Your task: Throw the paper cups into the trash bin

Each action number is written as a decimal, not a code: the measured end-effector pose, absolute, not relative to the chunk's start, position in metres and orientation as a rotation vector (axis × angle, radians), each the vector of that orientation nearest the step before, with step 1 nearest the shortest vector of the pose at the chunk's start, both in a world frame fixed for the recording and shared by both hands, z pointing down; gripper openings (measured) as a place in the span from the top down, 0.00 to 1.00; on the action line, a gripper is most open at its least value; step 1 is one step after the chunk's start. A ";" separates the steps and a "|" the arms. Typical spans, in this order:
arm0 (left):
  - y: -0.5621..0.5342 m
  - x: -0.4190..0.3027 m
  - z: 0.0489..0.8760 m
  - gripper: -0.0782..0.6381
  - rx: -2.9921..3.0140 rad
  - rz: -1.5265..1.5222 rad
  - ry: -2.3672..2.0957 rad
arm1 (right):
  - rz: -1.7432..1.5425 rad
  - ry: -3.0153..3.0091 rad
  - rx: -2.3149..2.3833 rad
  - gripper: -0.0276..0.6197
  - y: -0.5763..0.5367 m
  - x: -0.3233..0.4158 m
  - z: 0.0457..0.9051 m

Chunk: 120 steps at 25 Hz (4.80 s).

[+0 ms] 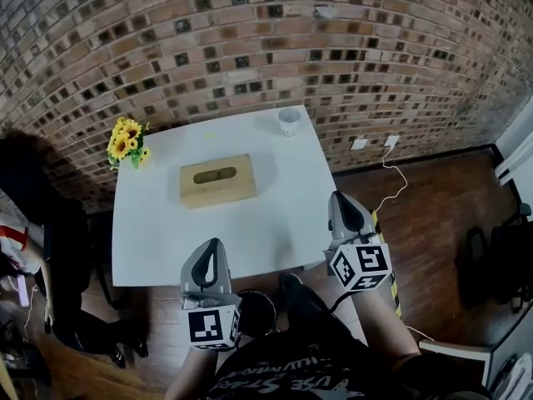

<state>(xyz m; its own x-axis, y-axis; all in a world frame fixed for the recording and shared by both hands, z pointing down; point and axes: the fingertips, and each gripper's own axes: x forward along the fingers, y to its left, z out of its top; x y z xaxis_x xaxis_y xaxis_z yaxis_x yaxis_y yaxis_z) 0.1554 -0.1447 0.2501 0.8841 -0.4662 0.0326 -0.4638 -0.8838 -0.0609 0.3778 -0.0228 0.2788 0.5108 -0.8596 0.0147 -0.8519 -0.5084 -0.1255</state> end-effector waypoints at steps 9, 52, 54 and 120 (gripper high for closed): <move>-0.192 0.244 0.256 0.88 -2.984 -0.128 0.839 | -0.285 1.678 -2.545 0.83 -0.124 0.466 0.320; -0.277 0.356 0.324 0.88 -3.028 -0.314 0.999 | -0.400 1.893 -2.674 0.41 -0.321 0.599 0.458; -0.277 0.357 0.323 0.88 -3.027 -0.307 0.994 | -0.400 1.916 -2.686 0.41 -0.319 0.597 0.457; -0.080 -0.057 0.324 0.88 -2.712 -0.290 1.565 | -0.328 2.707 -1.606 0.41 -0.053 0.065 0.330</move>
<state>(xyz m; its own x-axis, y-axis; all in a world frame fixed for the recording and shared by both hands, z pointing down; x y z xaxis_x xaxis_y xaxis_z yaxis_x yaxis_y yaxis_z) -0.0570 -0.0796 0.3238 0.4874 -0.8583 0.1603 -0.8588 -0.5044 -0.0894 0.0649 -0.0532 0.3301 -0.4848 -0.8658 0.1242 -0.8704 0.4636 -0.1658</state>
